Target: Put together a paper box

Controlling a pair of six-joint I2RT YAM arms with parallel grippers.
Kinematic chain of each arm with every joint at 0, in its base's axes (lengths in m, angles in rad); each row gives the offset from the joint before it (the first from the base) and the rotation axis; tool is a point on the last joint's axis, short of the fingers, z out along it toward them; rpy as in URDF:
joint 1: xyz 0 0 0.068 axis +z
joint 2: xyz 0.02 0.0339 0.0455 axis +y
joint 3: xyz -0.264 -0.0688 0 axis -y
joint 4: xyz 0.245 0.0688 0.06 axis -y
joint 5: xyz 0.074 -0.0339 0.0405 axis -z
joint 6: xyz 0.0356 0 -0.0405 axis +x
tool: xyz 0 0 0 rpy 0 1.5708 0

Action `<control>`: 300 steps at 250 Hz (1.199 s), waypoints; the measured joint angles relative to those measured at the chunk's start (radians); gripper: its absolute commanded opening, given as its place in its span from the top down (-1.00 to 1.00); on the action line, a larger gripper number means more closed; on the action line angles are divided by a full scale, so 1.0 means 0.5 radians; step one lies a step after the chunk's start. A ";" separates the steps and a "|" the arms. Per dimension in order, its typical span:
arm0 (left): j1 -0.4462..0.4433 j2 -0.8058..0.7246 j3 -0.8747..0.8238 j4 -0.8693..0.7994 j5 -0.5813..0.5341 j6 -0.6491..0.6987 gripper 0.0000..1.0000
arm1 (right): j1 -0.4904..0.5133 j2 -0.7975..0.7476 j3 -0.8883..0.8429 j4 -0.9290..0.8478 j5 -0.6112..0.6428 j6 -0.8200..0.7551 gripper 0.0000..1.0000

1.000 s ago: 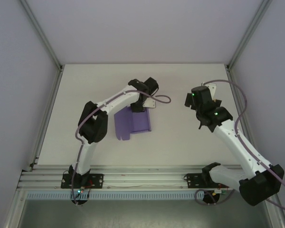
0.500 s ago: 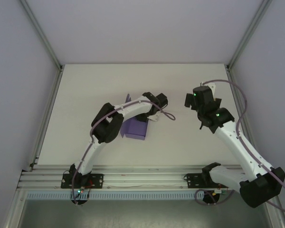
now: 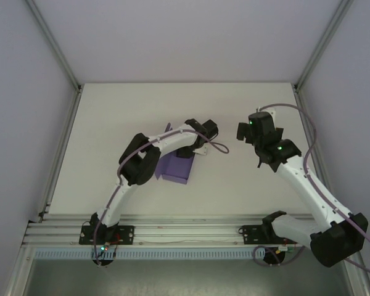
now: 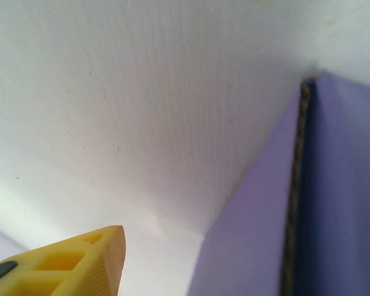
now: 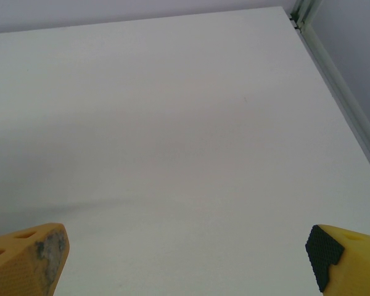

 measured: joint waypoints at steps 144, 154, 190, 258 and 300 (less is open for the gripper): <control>0.048 -0.693 -0.201 0.188 0.401 -0.065 -1.00 | -0.187 -0.108 -0.019 0.041 -0.303 -0.046 -1.00; 0.075 -0.768 -0.225 0.276 0.435 -0.139 -1.00 | -0.253 -0.095 -0.011 0.038 -0.378 -0.044 -1.00; 0.255 -1.142 -0.397 0.684 0.467 -0.668 -1.00 | -0.343 0.053 0.008 0.085 -0.757 -0.071 -0.91; 0.864 -1.958 -1.329 1.288 0.616 -2.013 -1.00 | -0.130 0.813 0.282 0.183 -1.431 -0.341 -0.28; 0.964 -2.057 -1.770 1.310 0.692 -2.416 -1.00 | 0.013 1.402 0.719 0.089 -1.682 -0.536 -0.01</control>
